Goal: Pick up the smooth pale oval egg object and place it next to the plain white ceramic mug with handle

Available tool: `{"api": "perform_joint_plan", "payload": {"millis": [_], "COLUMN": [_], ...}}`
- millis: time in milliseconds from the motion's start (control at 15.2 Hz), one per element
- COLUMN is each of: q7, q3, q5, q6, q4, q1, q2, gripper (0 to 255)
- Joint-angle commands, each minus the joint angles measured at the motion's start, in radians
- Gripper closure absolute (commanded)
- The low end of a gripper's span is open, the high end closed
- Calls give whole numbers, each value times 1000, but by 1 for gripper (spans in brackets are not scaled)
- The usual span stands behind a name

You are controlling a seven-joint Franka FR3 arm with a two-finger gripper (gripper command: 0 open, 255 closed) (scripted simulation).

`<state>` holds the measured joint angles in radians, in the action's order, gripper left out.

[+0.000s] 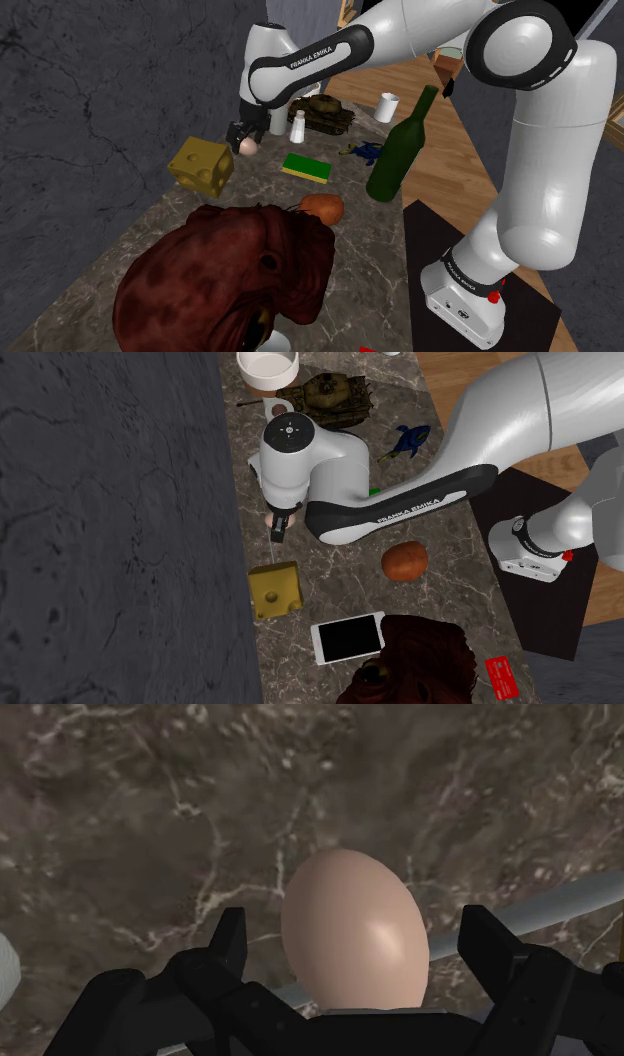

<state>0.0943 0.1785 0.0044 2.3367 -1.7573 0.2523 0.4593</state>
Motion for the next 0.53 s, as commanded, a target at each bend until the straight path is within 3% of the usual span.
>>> {"api": "perform_joint_plan", "payload": {"millis": [0,132,198,462], "q7": [0,0,0,0], "q3": [0,0,0,0], "q5": [0,0,0,0], "q6": [1,0,0,0], "q4": [0,0,0,0], "q1": [0,0,0,0], "q2": [0,0,0,0], "gripper": [0,0,255,255]}}
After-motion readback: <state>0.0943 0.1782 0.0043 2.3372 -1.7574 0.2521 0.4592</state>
